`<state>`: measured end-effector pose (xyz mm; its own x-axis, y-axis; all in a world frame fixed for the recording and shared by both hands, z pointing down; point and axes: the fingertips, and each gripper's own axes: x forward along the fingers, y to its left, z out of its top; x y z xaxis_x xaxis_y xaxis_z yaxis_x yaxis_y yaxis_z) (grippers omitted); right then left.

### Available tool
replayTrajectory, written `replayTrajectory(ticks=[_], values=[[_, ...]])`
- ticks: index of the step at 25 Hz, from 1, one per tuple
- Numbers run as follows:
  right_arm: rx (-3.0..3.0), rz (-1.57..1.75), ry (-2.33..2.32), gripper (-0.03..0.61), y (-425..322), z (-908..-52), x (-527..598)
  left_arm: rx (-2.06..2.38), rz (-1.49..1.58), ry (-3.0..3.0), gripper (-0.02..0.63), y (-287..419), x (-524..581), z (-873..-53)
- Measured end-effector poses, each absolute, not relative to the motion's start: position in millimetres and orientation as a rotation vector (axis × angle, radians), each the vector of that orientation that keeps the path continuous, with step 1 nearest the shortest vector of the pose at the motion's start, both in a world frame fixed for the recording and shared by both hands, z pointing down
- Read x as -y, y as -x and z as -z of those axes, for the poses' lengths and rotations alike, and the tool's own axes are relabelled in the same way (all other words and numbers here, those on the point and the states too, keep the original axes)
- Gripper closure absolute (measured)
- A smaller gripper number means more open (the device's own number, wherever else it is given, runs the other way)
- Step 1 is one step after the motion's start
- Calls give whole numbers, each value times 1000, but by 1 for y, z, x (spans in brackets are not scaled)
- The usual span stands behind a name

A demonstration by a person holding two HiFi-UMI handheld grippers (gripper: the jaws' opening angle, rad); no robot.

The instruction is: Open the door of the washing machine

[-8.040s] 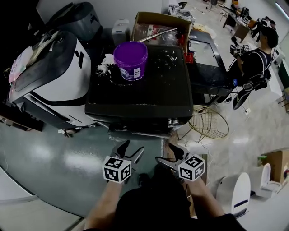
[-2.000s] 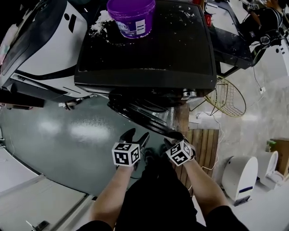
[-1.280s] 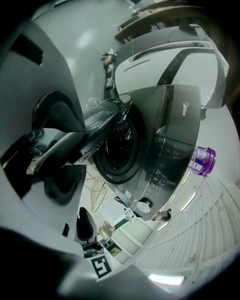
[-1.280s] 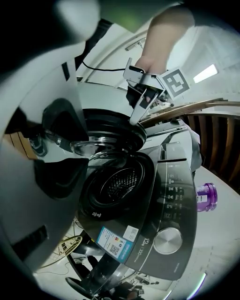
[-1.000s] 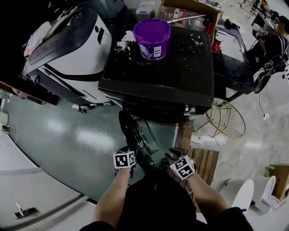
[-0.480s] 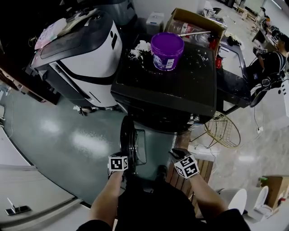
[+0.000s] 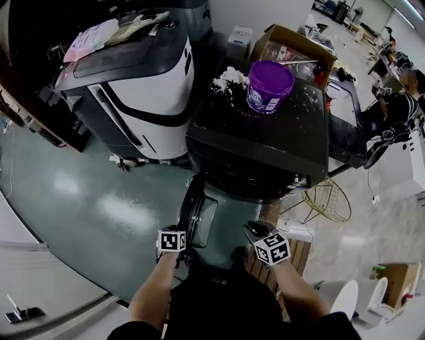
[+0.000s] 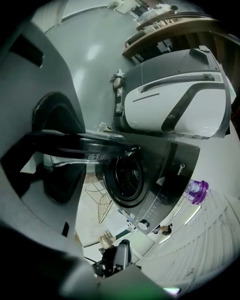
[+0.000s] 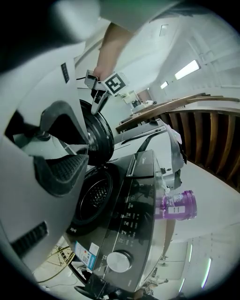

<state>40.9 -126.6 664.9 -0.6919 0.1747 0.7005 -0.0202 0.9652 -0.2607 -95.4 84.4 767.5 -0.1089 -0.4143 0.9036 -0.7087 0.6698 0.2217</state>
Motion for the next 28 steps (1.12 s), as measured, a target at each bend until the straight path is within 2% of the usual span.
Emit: replayTrajectory(ticks=[9,15,28], values=[[2316,-375,13,502,-18,-663,72,1689,-358,-1001,402,124,-126,-772],[2304,-394,-59,505,-28,-652,51,1715,-369,-1040,403,151,-138,-768],[2309,-369,-118,509,-62,-631,76,1884,-307,-959,405,173,-169,-751]])
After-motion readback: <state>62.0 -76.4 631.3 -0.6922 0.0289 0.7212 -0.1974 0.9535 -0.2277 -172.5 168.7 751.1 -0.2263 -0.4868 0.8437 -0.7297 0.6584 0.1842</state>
